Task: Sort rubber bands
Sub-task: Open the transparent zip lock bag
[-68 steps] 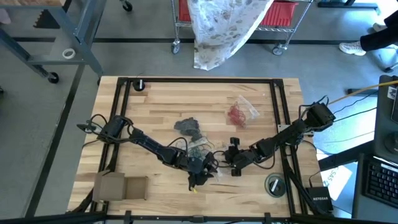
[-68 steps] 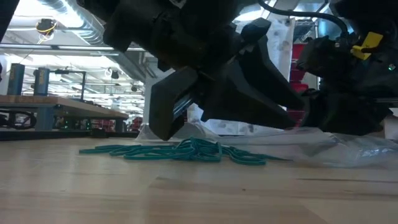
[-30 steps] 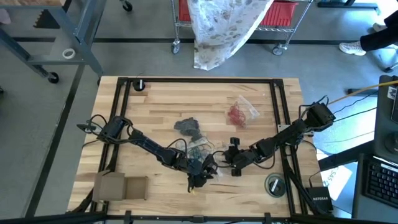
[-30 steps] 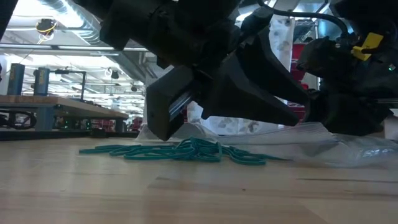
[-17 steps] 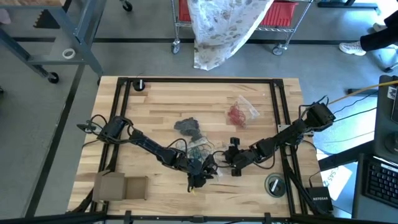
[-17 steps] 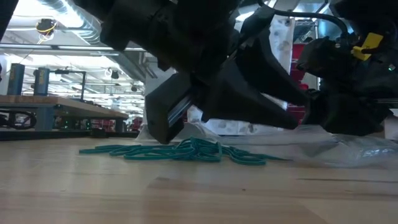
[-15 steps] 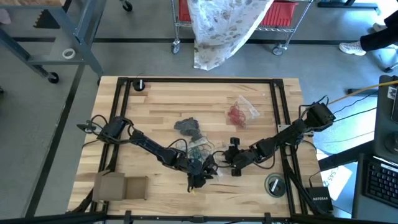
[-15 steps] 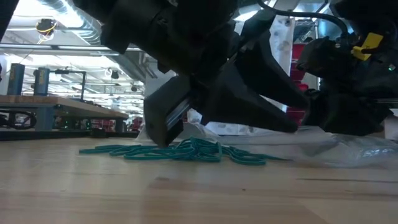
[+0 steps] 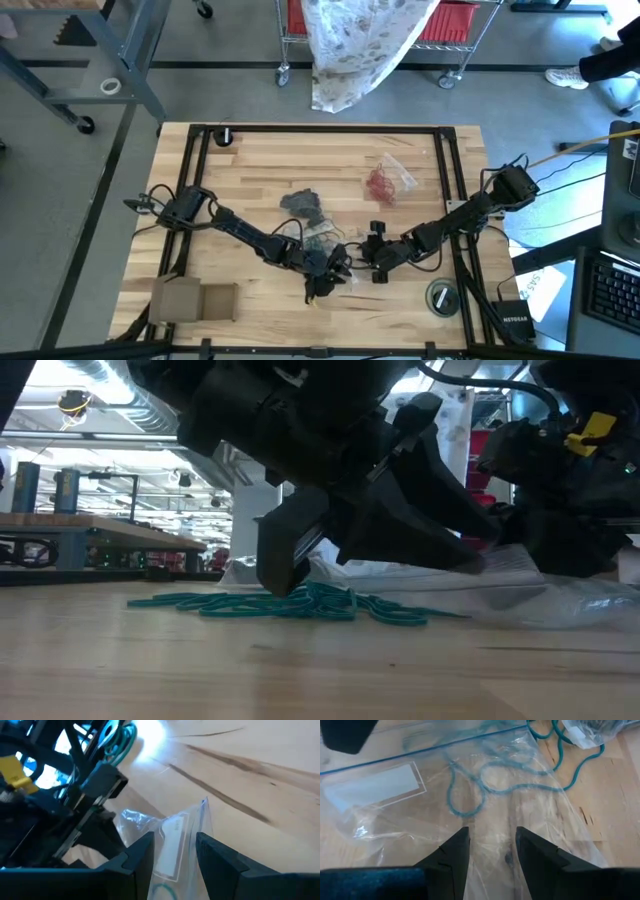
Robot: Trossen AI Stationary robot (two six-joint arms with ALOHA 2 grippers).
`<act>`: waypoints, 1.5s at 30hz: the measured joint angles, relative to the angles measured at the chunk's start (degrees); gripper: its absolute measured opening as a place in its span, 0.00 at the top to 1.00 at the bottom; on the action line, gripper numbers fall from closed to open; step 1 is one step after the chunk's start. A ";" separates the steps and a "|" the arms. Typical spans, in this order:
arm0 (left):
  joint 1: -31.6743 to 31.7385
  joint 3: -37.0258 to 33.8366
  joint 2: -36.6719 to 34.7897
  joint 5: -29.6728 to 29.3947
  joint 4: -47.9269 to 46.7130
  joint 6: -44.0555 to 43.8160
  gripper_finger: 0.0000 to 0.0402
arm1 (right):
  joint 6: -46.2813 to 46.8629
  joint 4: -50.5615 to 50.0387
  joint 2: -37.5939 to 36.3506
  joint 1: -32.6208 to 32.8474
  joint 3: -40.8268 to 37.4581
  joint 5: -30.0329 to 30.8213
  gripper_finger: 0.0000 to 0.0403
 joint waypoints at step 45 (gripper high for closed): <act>-0.68 13.03 -3.48 -7.62 -17.96 -69.49 1.00 | -6.11 -19.86 -5.09 15.96 23.99 6.42 0.62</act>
